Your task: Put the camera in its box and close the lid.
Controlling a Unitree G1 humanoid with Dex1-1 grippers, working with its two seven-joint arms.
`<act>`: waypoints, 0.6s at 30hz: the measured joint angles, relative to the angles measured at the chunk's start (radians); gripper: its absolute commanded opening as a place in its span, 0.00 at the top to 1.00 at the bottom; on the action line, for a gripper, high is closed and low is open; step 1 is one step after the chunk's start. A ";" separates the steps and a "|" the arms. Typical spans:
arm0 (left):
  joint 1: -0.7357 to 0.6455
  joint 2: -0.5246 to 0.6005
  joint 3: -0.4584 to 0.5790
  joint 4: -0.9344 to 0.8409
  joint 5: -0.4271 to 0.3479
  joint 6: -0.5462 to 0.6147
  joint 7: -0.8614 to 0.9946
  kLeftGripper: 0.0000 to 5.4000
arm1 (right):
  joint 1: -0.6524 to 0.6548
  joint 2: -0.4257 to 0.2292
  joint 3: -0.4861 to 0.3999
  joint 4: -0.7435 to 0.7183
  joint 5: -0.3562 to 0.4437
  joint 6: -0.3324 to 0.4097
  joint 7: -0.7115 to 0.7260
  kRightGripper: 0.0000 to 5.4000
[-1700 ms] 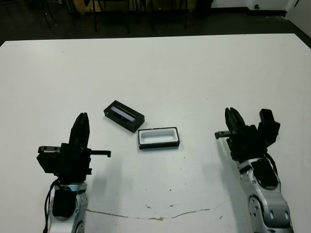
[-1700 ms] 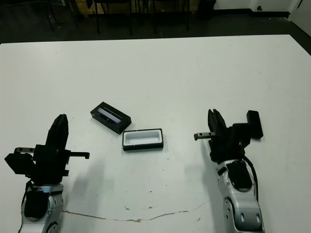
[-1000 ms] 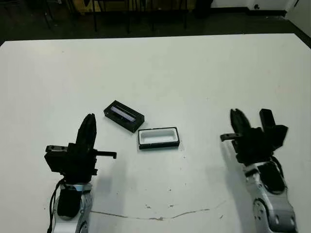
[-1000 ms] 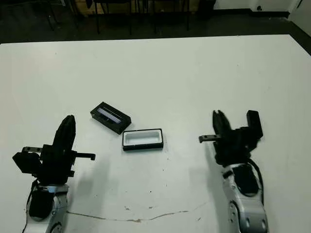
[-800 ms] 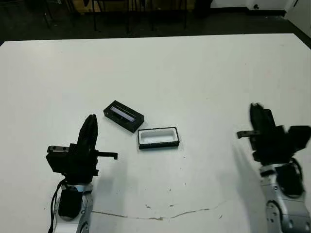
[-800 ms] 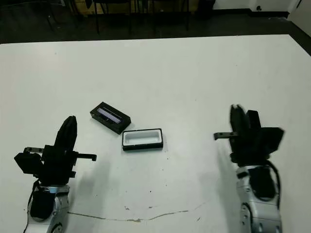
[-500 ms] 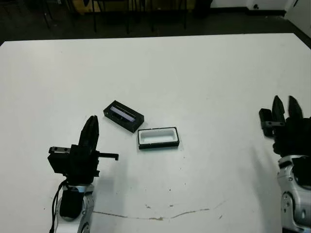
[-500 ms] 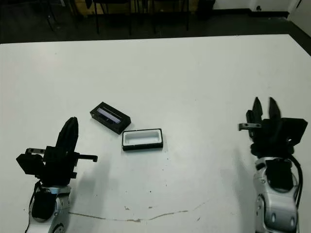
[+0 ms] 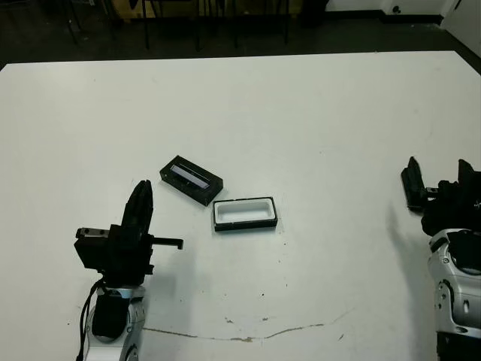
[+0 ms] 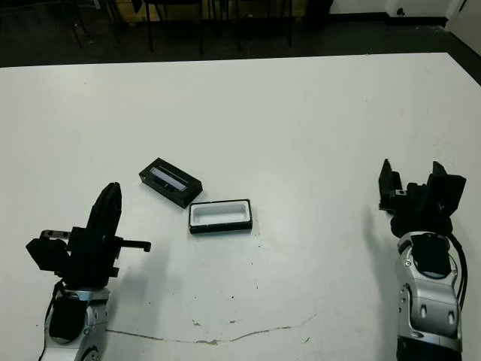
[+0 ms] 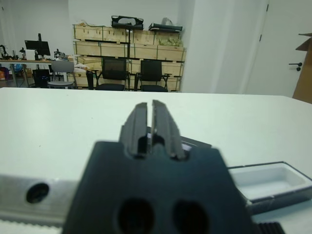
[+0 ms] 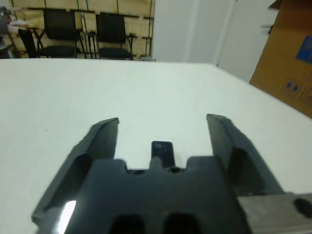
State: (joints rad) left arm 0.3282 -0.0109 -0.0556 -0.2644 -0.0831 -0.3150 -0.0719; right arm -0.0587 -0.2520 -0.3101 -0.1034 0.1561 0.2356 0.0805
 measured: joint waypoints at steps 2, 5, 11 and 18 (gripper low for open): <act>0.000 0.000 0.000 0.001 0.000 0.000 0.000 1.00 | -0.008 -0.011 -0.004 0.007 0.012 0.007 0.013 0.09; 0.000 0.000 0.001 0.002 0.000 0.000 0.000 1.00 | -0.013 -0.020 -0.007 0.006 0.014 0.017 0.020 0.00; 0.000 0.001 0.003 0.000 0.002 0.003 0.000 1.00 | -0.013 -0.027 -0.008 0.003 0.013 0.027 0.021 0.00; 0.000 0.002 0.004 -0.008 0.000 0.005 -0.003 1.00 | -0.011 -0.031 -0.007 0.013 0.004 0.027 0.020 0.00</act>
State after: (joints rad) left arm 0.3283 -0.0093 -0.0516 -0.2728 -0.0827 -0.3097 -0.0754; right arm -0.0694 -0.2827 -0.3173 -0.0902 0.1604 0.2627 0.1003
